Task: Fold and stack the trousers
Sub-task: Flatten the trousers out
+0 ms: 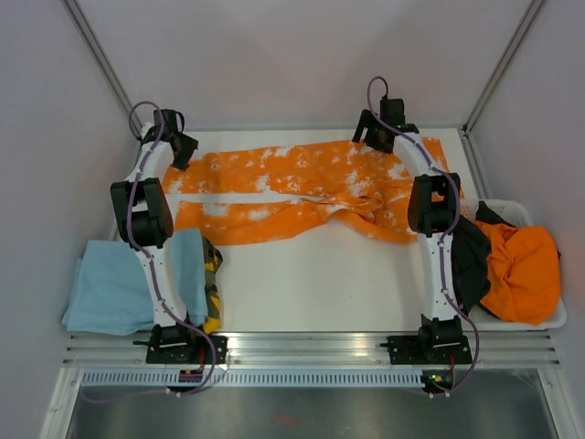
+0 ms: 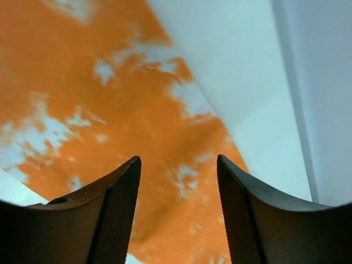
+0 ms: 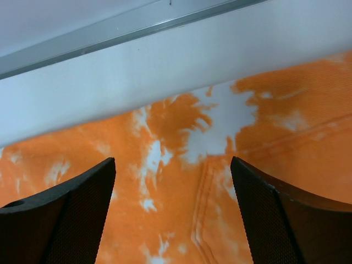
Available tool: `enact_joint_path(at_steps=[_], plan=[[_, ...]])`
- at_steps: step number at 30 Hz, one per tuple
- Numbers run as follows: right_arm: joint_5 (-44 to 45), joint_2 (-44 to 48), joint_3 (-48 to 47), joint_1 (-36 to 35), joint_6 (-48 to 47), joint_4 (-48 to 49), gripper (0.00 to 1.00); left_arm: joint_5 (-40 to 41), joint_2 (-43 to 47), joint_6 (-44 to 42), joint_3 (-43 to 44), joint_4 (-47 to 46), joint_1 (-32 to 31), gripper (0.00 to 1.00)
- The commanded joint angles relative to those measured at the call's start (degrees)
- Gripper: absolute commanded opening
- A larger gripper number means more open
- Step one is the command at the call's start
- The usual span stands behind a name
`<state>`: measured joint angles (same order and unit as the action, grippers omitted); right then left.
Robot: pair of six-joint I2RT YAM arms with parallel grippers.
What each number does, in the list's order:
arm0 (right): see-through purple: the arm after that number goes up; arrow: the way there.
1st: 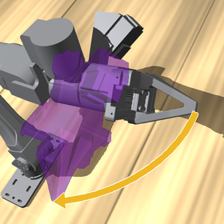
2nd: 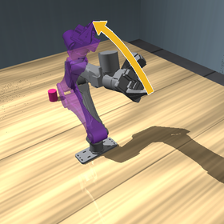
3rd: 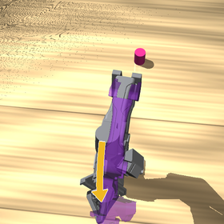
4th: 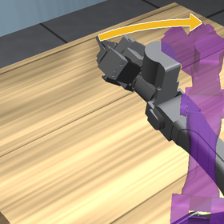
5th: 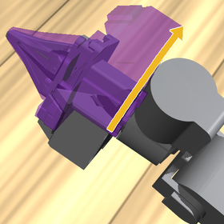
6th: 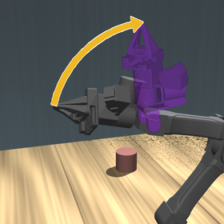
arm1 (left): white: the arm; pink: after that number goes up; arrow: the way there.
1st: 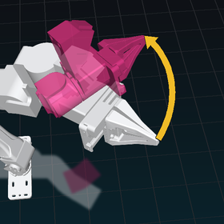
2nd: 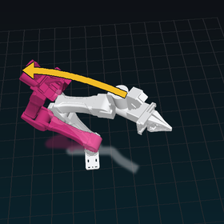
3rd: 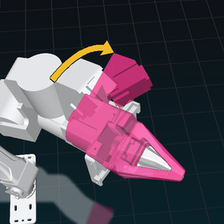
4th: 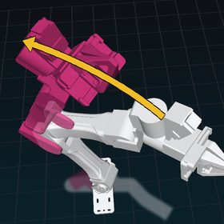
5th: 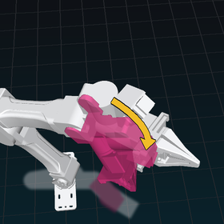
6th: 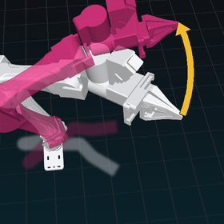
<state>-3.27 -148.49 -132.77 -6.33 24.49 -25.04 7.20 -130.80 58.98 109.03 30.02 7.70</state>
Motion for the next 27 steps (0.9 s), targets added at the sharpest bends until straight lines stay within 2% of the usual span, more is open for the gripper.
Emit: enact_joint_path(at_steps=[1, 4, 8, 14, 16, 20, 22, 24, 27], plan=[[1.4, 13.46, 1.63, 0.79, -3.57, -1.06, 0.92, -1.84, 11.67, -10.8, 1.63, -6.63, -3.65, 0.64], [5.71, 21.99, 7.77, 0.79, -6.2, -2.12, 0.98, -6.4, 19.93, -15.73, -3.02, -10.59, -4.28, 0.69], [12.84, 30.43, 18.57, 1.4, -6.65, -4.49, 0.98, -16.32, 29.95, -20.21, -12.5, -12.27, -4.45, 0.72], [11.09, 40.72, 31.06, 2.28, -3.93, -8.54, 0.98, -21.78, 44.65, -24.96, -25.33, -8.41, -4.54, 0.74], [9.34, 45.37, 37.39, 2.2, -3.75, -7.92, 0.98, -22.14, 50.89, -26.81, -28.42, -6.39, -4.45, 0.74], [10.3, 54.51, 52.47, 2.2, -3.14, -3.89, 0.98, -21.62, 62.49, -26.38, -41.34, -3.66, -4.45, 0.76], [10.91, 59.7, 56.99, 2.2, -2.78, -1.08, 0.98, -19.61, 69.41, -25.94, -48.08, -3.83, -4.45, 0.78], [10.91, 63.65, 61.56, 2.2, -2.43, 1.29, 0.98, -17.49, 74.43, -25.49, -51.1, -3.57, -4.54, 0.81], [12.49, 66.21, 65.09, 2.28, -1.64, 4.28, 0.98, -15.64, 76.74, -25.32, -54.01, -3.22, -4.54, 0.85]])
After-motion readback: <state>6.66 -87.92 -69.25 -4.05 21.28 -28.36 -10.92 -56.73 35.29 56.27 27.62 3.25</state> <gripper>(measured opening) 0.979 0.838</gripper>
